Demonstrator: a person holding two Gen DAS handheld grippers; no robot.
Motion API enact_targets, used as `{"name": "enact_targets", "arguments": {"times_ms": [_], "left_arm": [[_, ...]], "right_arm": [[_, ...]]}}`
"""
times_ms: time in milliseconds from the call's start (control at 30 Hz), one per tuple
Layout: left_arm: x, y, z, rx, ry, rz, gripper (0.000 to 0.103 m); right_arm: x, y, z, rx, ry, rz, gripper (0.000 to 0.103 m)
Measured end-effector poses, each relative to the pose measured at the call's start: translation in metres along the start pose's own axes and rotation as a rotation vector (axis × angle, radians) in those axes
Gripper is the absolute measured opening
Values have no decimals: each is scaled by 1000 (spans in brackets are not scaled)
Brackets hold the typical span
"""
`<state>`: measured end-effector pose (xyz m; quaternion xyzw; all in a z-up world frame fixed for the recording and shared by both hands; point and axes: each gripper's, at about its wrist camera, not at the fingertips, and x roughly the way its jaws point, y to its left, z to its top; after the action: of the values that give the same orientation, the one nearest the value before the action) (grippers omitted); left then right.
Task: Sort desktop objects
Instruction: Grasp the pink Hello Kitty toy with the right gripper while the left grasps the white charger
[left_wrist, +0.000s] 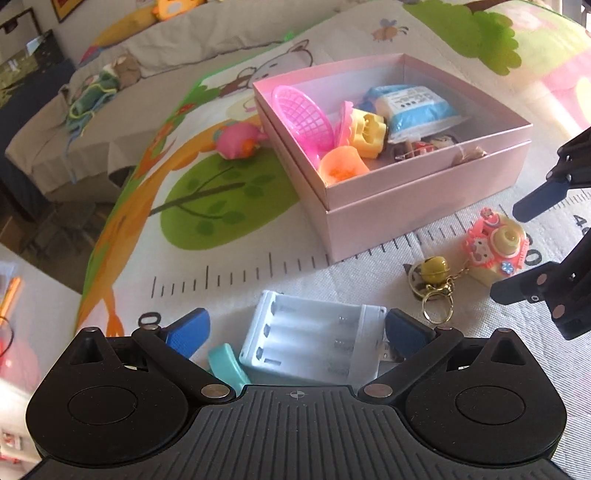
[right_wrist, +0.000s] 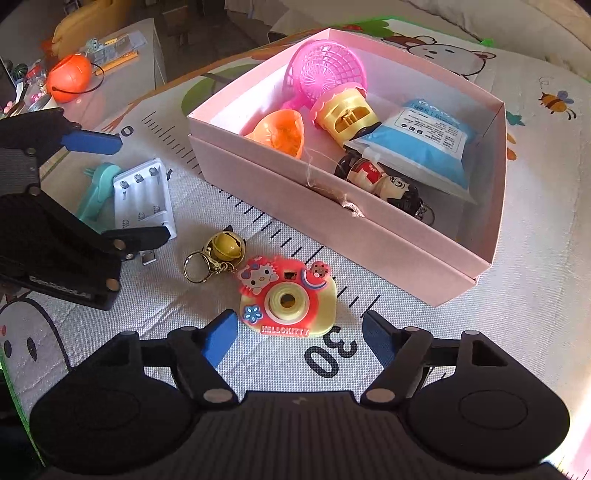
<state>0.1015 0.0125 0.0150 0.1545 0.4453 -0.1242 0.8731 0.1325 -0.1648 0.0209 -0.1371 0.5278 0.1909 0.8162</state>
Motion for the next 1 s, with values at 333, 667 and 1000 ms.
{"name": "enact_targets", "arguments": {"times_ms": [333, 667, 1000], "left_arm": [[-6, -5, -13, -85, 73, -105, 103], [-21, -10, -31, -199, 135, -94, 103], [-20, 1, -33, -342, 154, -5, 103]], "right_arm": [[5, 3, 12, -13, -12, 22, 56], [3, 15, 6, -46, -4, 3, 56], [4, 16, 7, -34, -5, -6, 56]]}}
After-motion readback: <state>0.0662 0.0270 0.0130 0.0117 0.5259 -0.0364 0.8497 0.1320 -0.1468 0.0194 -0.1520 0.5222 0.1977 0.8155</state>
